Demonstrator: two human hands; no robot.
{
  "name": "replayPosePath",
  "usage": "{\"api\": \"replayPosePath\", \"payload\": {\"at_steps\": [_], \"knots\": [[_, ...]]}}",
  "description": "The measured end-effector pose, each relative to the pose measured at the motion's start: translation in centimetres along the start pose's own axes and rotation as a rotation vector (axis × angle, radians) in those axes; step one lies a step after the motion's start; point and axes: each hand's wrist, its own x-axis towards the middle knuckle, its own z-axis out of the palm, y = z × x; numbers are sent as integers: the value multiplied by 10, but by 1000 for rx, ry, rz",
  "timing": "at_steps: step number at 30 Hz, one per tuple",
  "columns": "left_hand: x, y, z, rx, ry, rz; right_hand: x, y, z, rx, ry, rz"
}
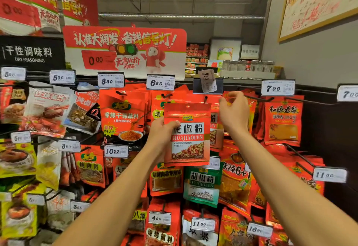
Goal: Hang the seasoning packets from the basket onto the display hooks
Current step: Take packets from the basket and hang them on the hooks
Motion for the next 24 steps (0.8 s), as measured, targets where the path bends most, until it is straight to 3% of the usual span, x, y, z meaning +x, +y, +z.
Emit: {"api": "replayPosePath", "payload": {"at_steps": [1,3,5,20,24], "knots": [[3,2,7,-11,-18,-13,-6,2,-5,127,0,-10],[10,4,22,-19,-56,-34,-14,-1,-12,481,-163,111],[16,5,37,-17,-98,-53,-16,-5,-12,597,-307,204],[68,10,68,31,119,-97,17,-15,11,234,-188,267],[79,2,68,169,175,-135,18,-4,17,99,-198,285]]}}
